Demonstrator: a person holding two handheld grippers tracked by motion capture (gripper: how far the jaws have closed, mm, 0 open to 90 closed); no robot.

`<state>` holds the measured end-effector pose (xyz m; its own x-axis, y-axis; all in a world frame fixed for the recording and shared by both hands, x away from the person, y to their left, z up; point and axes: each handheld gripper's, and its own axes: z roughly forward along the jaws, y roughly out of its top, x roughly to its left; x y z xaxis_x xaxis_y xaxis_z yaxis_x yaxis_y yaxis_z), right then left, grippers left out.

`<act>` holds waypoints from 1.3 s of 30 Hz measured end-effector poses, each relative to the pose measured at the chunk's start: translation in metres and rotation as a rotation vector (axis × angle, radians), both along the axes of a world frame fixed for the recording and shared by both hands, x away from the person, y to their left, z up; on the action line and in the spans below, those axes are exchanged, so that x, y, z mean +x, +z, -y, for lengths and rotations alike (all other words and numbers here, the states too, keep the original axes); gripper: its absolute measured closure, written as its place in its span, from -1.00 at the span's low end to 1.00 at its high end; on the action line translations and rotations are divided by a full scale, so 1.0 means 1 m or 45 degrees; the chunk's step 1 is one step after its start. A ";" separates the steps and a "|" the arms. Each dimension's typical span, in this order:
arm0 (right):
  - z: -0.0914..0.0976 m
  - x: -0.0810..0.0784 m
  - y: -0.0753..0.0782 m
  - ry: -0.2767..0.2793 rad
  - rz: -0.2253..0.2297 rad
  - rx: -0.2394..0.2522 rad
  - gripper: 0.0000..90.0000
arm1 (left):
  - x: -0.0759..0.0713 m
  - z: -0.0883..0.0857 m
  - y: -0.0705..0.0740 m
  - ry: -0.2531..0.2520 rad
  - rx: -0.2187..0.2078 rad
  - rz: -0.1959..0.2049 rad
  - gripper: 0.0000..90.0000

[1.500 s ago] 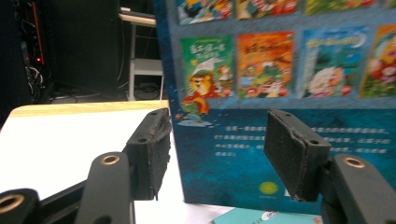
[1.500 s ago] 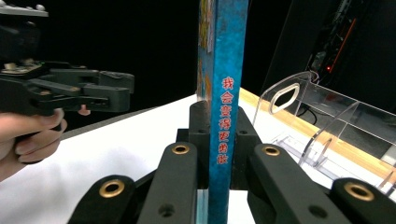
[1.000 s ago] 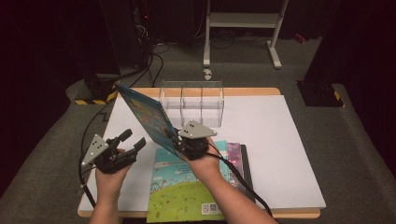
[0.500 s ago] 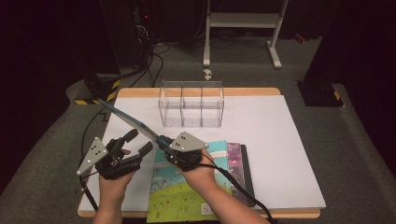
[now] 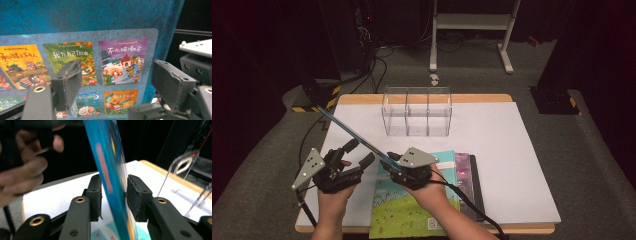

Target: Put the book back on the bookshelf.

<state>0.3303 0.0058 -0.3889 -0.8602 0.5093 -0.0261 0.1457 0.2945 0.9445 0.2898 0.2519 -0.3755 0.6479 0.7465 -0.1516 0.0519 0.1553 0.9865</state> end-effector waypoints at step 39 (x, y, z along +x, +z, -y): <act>0.037 -0.027 -0.001 0.065 -0.097 0.003 0.22 | -0.010 0.003 0.010 0.250 0.080 -0.053 -0.31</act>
